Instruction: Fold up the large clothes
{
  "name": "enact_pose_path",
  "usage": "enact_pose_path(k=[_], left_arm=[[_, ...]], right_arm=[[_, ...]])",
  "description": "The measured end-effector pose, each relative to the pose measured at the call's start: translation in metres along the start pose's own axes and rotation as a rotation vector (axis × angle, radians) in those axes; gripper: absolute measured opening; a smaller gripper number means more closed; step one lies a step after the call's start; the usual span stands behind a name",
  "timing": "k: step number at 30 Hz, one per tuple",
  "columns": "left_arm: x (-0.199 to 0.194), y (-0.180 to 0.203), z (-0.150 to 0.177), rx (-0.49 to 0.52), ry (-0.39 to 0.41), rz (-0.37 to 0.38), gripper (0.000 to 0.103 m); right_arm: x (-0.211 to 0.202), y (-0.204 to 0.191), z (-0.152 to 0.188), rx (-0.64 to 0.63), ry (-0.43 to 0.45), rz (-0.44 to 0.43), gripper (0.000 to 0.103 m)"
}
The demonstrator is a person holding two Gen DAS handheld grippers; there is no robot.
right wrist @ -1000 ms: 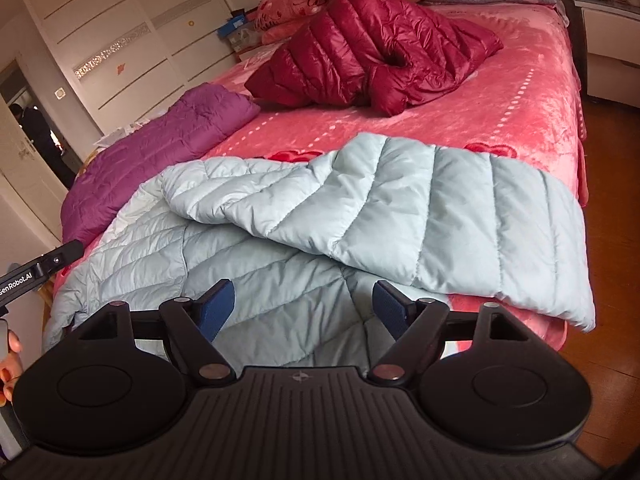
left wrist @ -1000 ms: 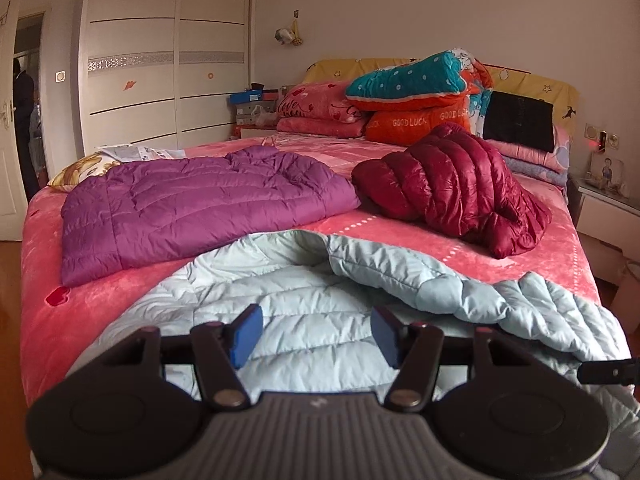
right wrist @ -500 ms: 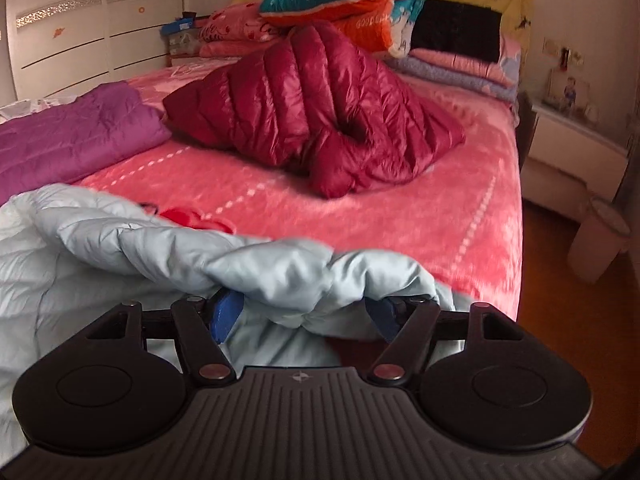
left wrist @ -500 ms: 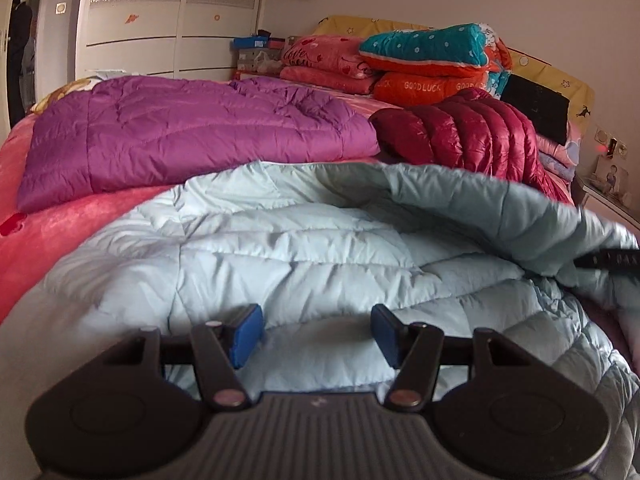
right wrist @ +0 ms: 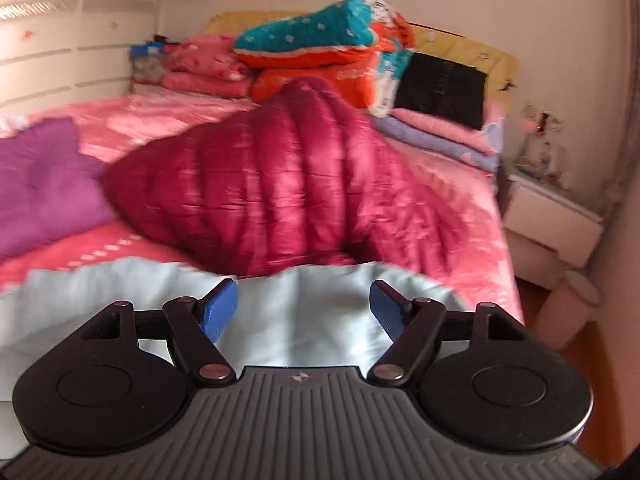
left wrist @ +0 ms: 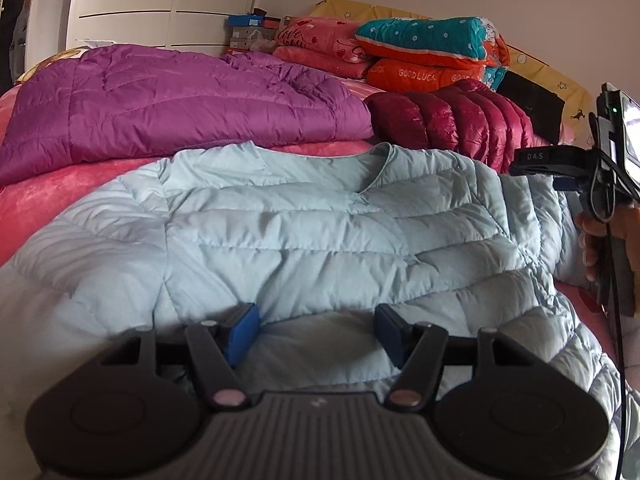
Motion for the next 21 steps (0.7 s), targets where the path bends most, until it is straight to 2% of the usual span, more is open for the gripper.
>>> enact_pose_path(k=[3, 6, 10, 14, 21], left_arm=[[-0.004, -0.004, -0.002, -0.026, 0.01, 0.006, 0.063], [-0.006, -0.008, -0.003, -0.044, 0.015, 0.005, 0.063], [-0.004, -0.011, 0.0, -0.044, 0.002, -0.003, 0.062], [0.0, -0.014, 0.002, -0.045, -0.013, -0.004, 0.062], [0.004, -0.013, 0.004, -0.013, -0.021, -0.02, 0.063]], right_arm=[[-0.022, -0.038, 0.021, -0.063, -0.002, -0.108, 0.094], [-0.026, -0.068, 0.04, -0.122, -0.025, -0.167, 0.094], [-0.005, -0.088, 0.068, -0.16, -0.104, -0.164, 0.094], [0.016, -0.086, 0.08, -0.077, -0.163, -0.172, 0.103], [0.021, -0.089, 0.085, -0.036, -0.145, -0.19, 0.103]])
Point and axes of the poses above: each gripper's, at about its wrist camera, not at the fingertips, and x roughly the way its jaws point, y to its right, z to its underside, the point moved 10 cm from there along x, roughly the way its jaws point, and after that the axes turned 12 degrees about z, right-handed, at the moved point
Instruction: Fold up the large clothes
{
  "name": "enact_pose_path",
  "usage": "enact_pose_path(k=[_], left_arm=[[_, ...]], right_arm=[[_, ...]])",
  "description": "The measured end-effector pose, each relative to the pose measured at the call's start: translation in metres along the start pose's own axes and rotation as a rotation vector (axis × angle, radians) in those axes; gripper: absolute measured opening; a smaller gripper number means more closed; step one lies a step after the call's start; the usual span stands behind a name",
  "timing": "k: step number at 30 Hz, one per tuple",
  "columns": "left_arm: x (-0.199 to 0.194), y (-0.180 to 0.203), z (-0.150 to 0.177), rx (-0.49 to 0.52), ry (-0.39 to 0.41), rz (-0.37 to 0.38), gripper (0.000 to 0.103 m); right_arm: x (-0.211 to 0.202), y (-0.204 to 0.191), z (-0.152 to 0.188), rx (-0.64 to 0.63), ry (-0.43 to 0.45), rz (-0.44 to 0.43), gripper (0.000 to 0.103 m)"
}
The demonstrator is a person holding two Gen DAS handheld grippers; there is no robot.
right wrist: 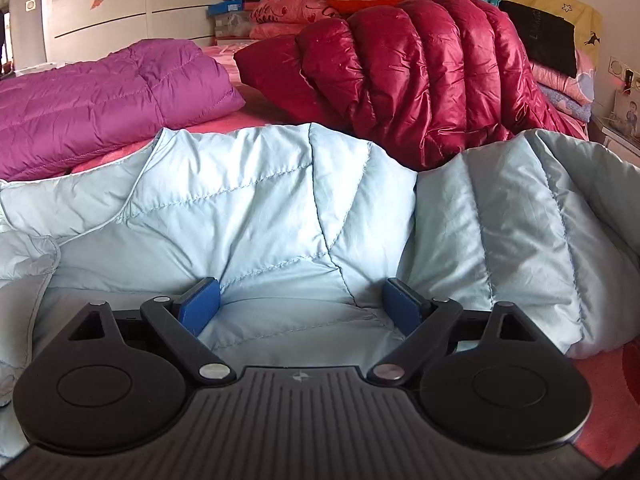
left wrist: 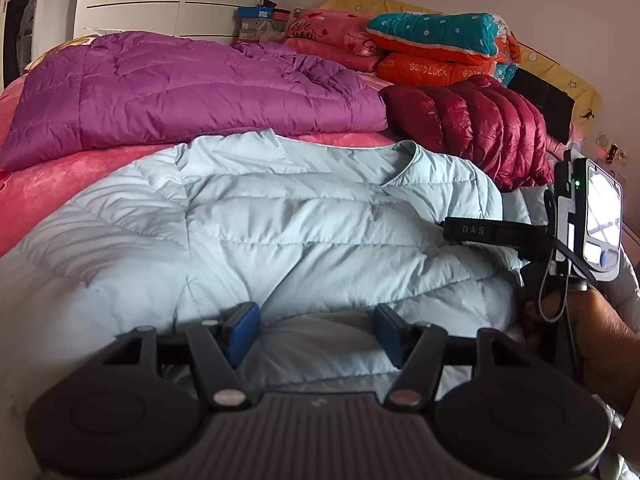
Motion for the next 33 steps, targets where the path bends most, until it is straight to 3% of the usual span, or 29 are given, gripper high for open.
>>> enact_pose_path(k=[3, 8, 12, 18, 22, 33], left_arm=[[-0.004, 0.002, 0.0, 0.009, 0.012, 0.009, 0.063], [-0.015, 0.006, -0.004, 0.018, 0.046, 0.041, 0.063], [-0.03, 0.013, -0.012, 0.032, 0.098, 0.073, 0.063], [-0.064, 0.022, -0.016, 0.088, 0.178, 0.085, 0.063], [-0.084, 0.021, -0.009, 0.117, 0.197, 0.043, 0.063], [-0.157, -0.009, 0.023, 0.037, 0.235, -0.122, 0.063]], right_arm=[[-0.006, 0.005, -0.001, 0.016, -0.009, 0.004, 0.103], [-0.056, 0.026, 0.002, 0.104, 0.027, 0.002, 0.103], [-0.1, 0.049, 0.021, 0.162, 0.045, -0.014, 0.103], [-0.143, 0.065, 0.064, 0.16, 0.005, 0.002, 0.103], [-0.16, 0.066, 0.078, 0.132, -0.007, -0.008, 0.103], [-0.22, 0.042, 0.115, 0.027, 0.017, -0.062, 0.103]])
Point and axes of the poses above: each gripper's, at about its wrist camera, not at the fingertips, and x roughly the way its jaws point, y to its right, z to its underside, the point moved 10 cm from there along x, roughly the way its jaws point, and after that the axes turned 12 degrees about z, right-handed, at the moved point
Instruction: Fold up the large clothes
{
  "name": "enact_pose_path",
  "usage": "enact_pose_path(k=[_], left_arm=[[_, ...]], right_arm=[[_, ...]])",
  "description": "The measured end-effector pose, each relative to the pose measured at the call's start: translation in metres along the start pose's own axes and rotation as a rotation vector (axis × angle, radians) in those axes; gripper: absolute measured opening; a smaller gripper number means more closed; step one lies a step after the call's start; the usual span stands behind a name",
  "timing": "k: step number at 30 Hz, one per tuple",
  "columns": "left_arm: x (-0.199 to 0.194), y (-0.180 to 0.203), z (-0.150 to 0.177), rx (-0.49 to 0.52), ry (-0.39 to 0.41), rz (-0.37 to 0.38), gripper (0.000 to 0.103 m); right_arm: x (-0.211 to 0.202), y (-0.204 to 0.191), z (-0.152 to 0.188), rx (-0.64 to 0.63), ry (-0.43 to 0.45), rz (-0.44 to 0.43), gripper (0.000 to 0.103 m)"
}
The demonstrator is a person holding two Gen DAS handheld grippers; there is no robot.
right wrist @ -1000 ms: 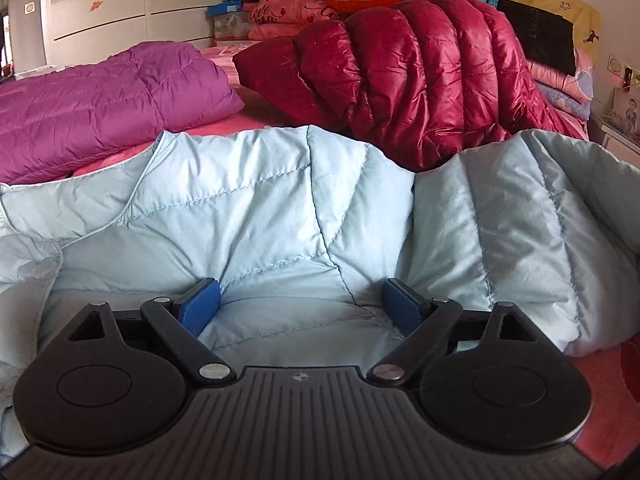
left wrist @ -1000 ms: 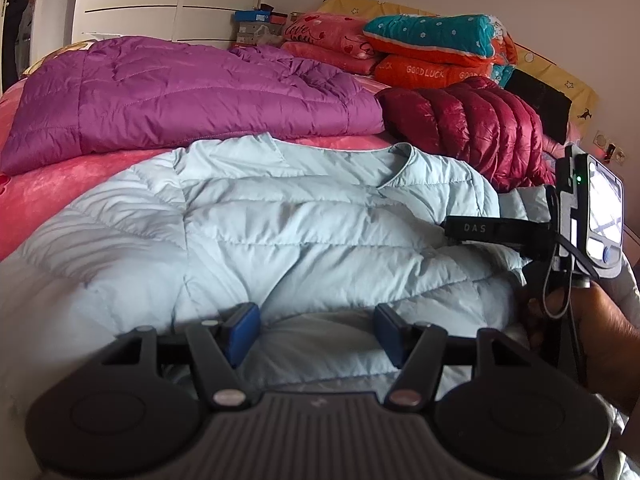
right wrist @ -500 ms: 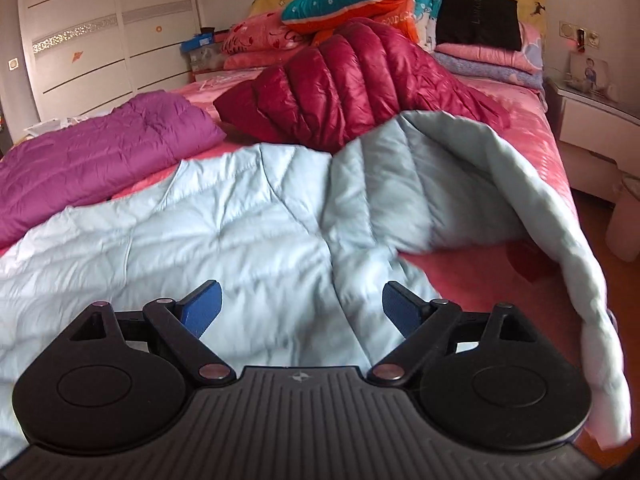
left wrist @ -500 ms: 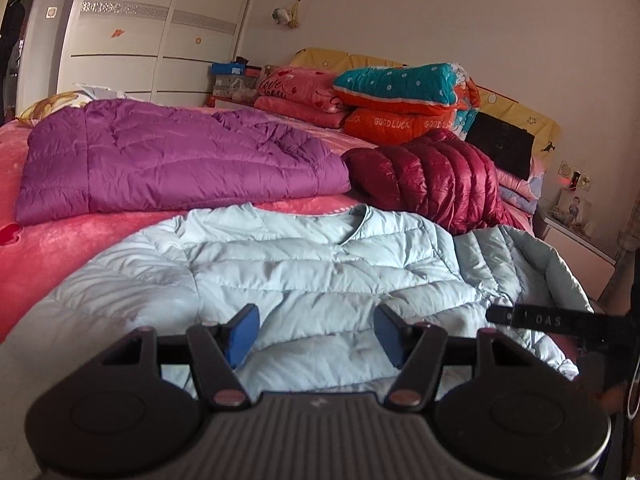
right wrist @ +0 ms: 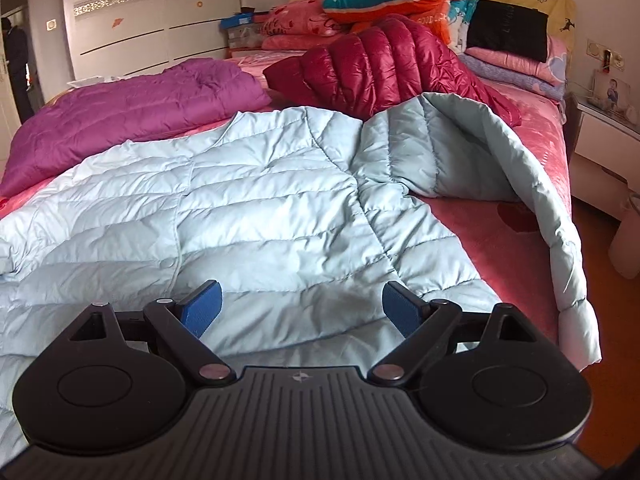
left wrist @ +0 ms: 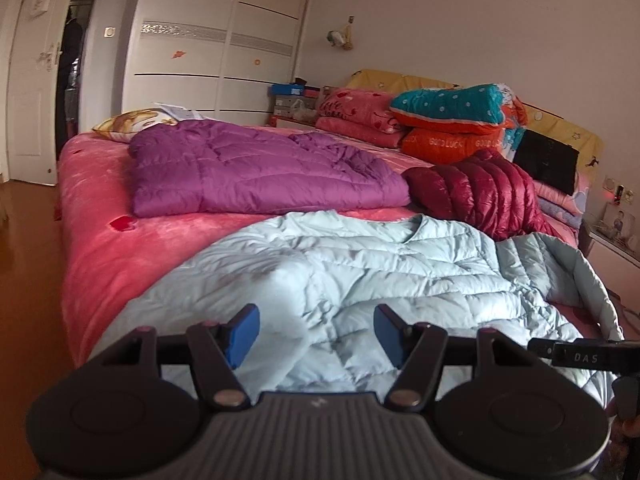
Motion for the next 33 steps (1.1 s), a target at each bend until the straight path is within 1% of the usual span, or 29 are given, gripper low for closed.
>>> enact_pose_path(k=[3, 8, 12, 15, 16, 19, 21, 23, 26, 29, 33], left_arm=[[-0.021, -0.02, 0.01, -0.042, -0.008, -0.072, 0.063], [-0.05, -0.049, 0.029, -0.132, -0.029, -0.161, 0.063], [-0.068, -0.056, 0.047, -0.18, -0.057, -0.187, 0.063], [-0.072, -0.057, 0.06, -0.201, -0.087, -0.197, 0.063], [-0.074, -0.056, 0.064, -0.205, -0.094, -0.2, 0.063], [-0.073, -0.051, 0.073, -0.173, -0.119, -0.209, 0.063], [-0.071, -0.047, 0.078, -0.169, -0.138, -0.201, 0.063], [-0.071, -0.044, 0.084, -0.158, -0.157, -0.198, 0.063], [-0.068, -0.043, 0.092, -0.126, -0.186, -0.213, 0.063], [-0.068, -0.05, 0.101, -0.146, -0.208, -0.243, 0.063], [-0.068, -0.063, 0.105, -0.168, -0.206, -0.282, 0.063]], right_arm=[[-0.014, -0.006, 0.002, -0.011, 0.01, -0.016, 0.103], [-0.025, -0.012, 0.008, 0.005, -0.018, -0.053, 0.103], [-0.032, -0.015, 0.012, 0.025, -0.037, -0.08, 0.103], [-0.037, -0.019, 0.019, 0.013, -0.053, -0.085, 0.103], [-0.039, -0.021, 0.021, 0.003, -0.058, -0.087, 0.103], [-0.044, -0.026, 0.027, -0.029, -0.061, -0.09, 0.103], [-0.048, -0.029, 0.028, -0.042, -0.057, -0.099, 0.103], [-0.053, -0.031, 0.029, -0.048, -0.051, -0.105, 0.103], [-0.059, -0.032, 0.031, -0.054, -0.046, -0.116, 0.103], [-0.061, -0.03, 0.032, -0.059, -0.045, -0.117, 0.103], [-0.057, -0.024, 0.034, -0.042, -0.061, -0.115, 0.103]])
Point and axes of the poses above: each gripper's, at about its wrist camera, not at the fingertips, and x roughly the way its jaws point, y to its right, z to its underside, the point moved 10 cm from there along x, roughly the way its jaws point, and after that the axes turned 12 degrees about z, right-handed, at the moved point
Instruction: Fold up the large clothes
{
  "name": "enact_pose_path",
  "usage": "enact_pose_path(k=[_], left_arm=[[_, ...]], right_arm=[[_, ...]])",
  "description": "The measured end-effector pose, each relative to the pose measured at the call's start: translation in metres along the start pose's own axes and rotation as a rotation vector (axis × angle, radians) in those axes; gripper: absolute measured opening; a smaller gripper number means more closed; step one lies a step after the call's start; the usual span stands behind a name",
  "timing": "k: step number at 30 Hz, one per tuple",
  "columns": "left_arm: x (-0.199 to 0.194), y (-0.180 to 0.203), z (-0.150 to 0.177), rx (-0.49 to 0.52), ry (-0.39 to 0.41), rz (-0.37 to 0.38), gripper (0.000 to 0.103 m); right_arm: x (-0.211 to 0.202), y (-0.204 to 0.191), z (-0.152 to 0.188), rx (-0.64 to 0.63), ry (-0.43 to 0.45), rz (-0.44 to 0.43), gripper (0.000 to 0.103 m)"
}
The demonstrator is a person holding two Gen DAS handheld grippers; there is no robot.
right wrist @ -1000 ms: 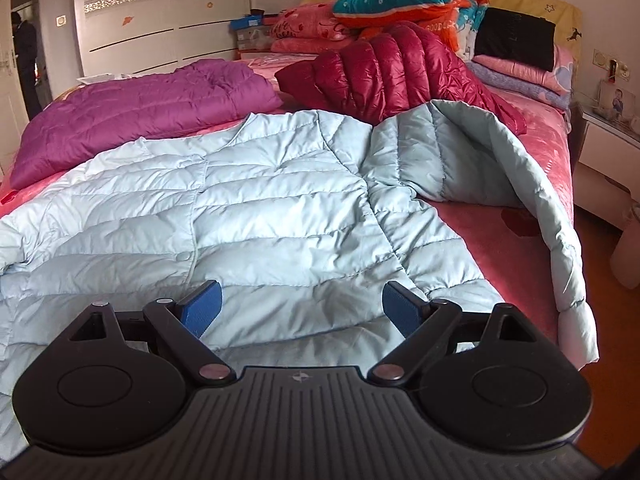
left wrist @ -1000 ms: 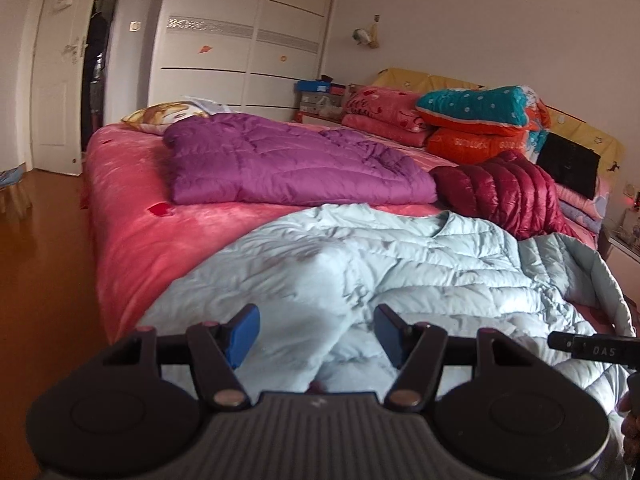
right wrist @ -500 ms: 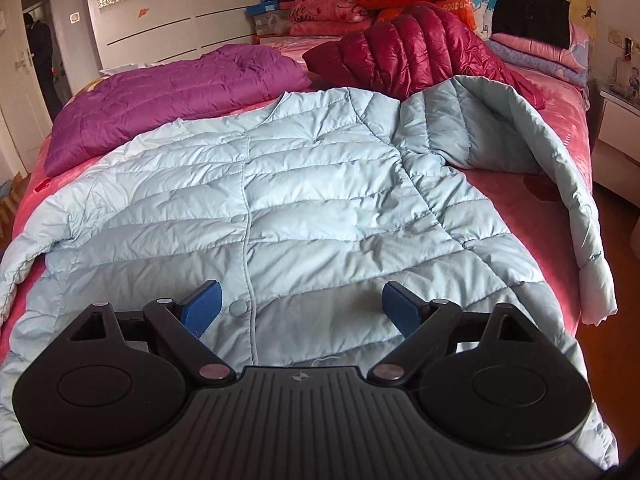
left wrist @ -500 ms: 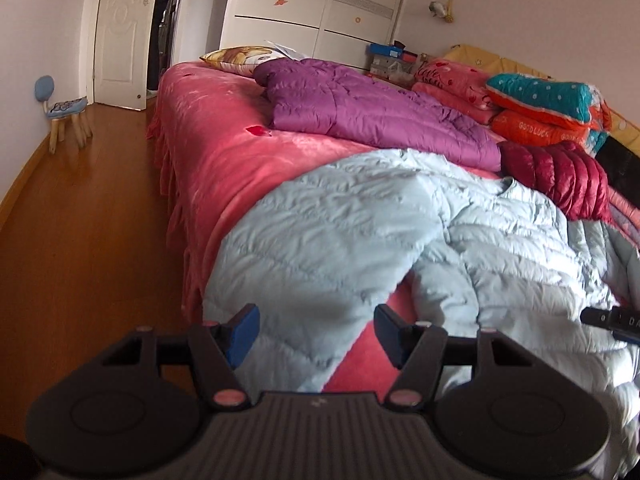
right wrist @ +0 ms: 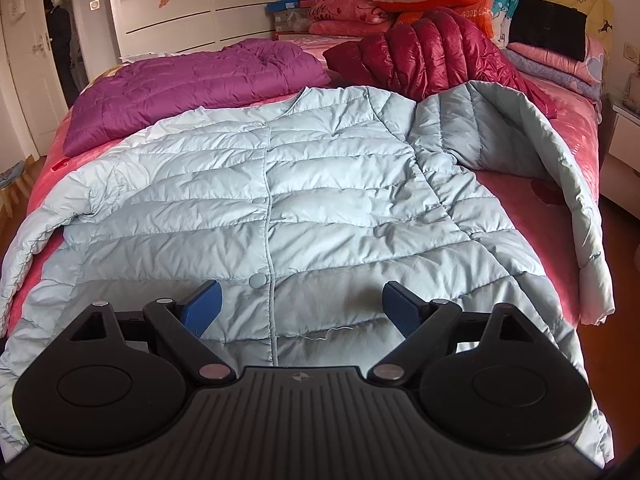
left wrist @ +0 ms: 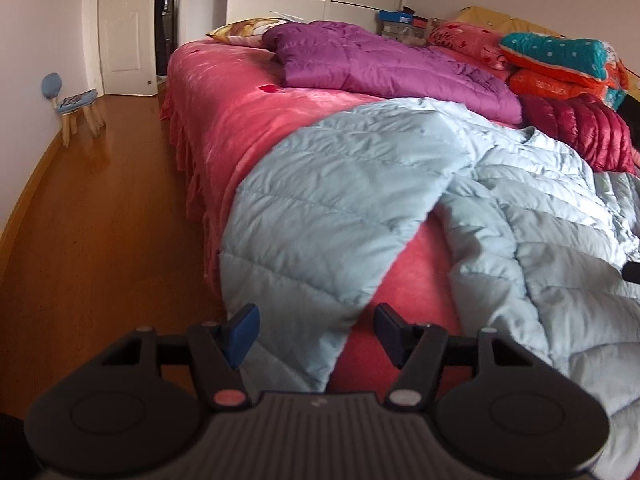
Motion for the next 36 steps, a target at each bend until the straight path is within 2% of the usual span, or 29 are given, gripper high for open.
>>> enact_pose_path(k=[6, 9, 12, 14, 15, 17, 19, 27, 32, 36], left_arm=[[0.007, -0.009, 0.002, -0.008, -0.002, -0.034, 0.067], [0.01, -0.008, -0.001, 0.008, 0.013, -0.043, 0.063], [0.012, -0.004, -0.005, 0.037, 0.026, -0.04, 0.047], [0.014, -0.003, -0.007, 0.069, 0.032, -0.047, 0.03], [0.016, -0.002, -0.008, 0.076, 0.032, -0.05, 0.026], [0.018, -0.005, -0.011, 0.067, 0.028, -0.058, 0.011], [0.019, -0.011, -0.014, 0.046, 0.035, -0.077, 0.004], [0.004, -0.029, -0.042, 0.01, 0.141, -0.167, 0.001], [-0.012, -0.033, -0.082, 0.089, 0.255, -0.245, 0.001], [-0.016, -0.032, -0.113, 0.142, 0.317, -0.299, 0.001]], right_arm=[[0.004, 0.001, 0.001, 0.012, -0.007, -0.002, 0.103], [0.008, -0.002, 0.002, -0.004, -0.004, -0.004, 0.103], [0.01, -0.004, 0.001, -0.019, 0.008, -0.011, 0.103], [0.012, -0.005, -0.001, -0.019, 0.012, -0.017, 0.103], [0.013, -0.005, -0.001, -0.017, 0.014, -0.021, 0.103], [0.015, -0.005, -0.003, -0.01, 0.017, -0.028, 0.103], [0.017, -0.004, -0.004, -0.007, 0.021, -0.033, 0.103], [0.027, -0.007, -0.014, 0.02, 0.028, -0.062, 0.103], [0.031, -0.005, -0.023, 0.069, 0.03, -0.092, 0.103], [0.037, 0.005, -0.033, 0.137, 0.028, -0.124, 0.103]])
Point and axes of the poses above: each gripper's, at about its wrist camera, not at the fingertips, and x roughly the way its jaws point, y to its right, z to its underside, the point moved 10 cm from there along x, roughly the way its jaws point, and after that the axes turned 12 degrees about z, right-handed, at the moved point
